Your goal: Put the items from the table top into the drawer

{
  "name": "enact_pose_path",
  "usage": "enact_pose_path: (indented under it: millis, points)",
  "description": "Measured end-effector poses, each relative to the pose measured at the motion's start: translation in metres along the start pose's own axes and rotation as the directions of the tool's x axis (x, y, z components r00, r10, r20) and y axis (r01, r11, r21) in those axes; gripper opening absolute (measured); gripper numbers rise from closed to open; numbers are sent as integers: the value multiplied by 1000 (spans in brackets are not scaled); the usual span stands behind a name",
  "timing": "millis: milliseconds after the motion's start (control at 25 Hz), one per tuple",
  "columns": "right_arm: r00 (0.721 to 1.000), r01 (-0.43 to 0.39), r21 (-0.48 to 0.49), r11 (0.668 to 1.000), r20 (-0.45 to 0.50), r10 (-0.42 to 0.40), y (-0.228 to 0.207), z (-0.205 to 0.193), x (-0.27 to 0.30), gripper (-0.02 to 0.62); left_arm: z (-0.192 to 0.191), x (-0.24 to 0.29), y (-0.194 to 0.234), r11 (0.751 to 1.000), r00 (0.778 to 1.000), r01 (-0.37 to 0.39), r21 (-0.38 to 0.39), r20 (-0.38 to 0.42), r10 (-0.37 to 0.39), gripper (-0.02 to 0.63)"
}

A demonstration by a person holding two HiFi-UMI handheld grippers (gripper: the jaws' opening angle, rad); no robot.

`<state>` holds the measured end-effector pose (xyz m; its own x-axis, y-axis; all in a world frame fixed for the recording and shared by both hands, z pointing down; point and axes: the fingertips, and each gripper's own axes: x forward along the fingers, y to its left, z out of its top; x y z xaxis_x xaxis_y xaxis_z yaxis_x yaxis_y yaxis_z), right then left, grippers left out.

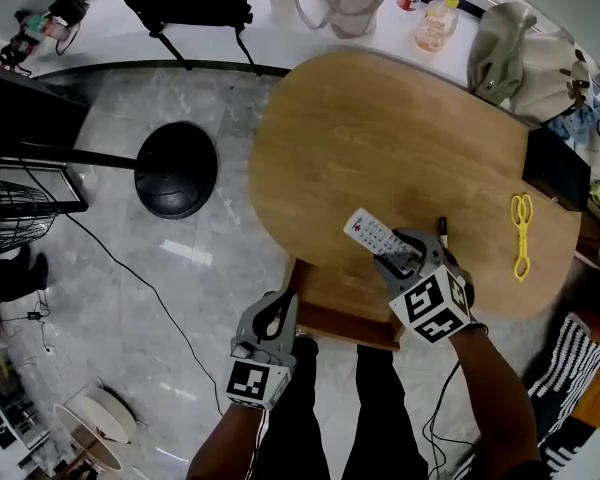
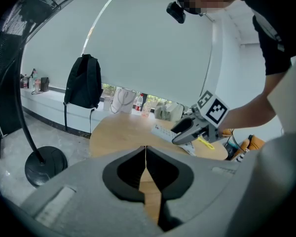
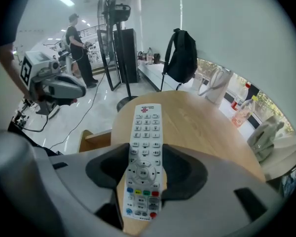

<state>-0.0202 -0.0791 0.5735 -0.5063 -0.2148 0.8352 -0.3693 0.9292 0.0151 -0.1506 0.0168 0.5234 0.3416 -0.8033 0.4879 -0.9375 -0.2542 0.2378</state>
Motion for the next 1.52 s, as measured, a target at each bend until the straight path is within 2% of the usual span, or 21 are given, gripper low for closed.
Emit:
enact_pose_path:
  millis: [280, 440, 600, 800, 1040, 1520]
  points:
    - [996, -81, -84, 993, -33, 79, 85, -13, -8, 212, -12, -17, 17, 998, 999, -43, -40, -11, 43, 18]
    - [988, -146, -68, 987, -70, 141, 137, -36, 3, 212, -19, -25, 25, 997, 998, -60, -44, -10, 60, 18]
    - [979, -165, -102, 981, -135, 150, 171, -70, 30, 212, -26, -31, 30, 997, 998, -63, -44, -15, 62, 18]
    - [968, -164, -168, 972, -216, 126, 182, -110, 84, 212, -37, -36, 36, 997, 997, -67, -42, -37, 66, 18]
    - [959, -159, -180, 971, -262, 108, 185, -139, 142, 212, -55, -42, 51, 995, 995, -87, -47, -61, 84, 18]
    - [951, -147, -222, 964, -301, 76, 184, -157, 172, 213, -63, -32, 49, 995, 995, -75, -60, -72, 70, 18]
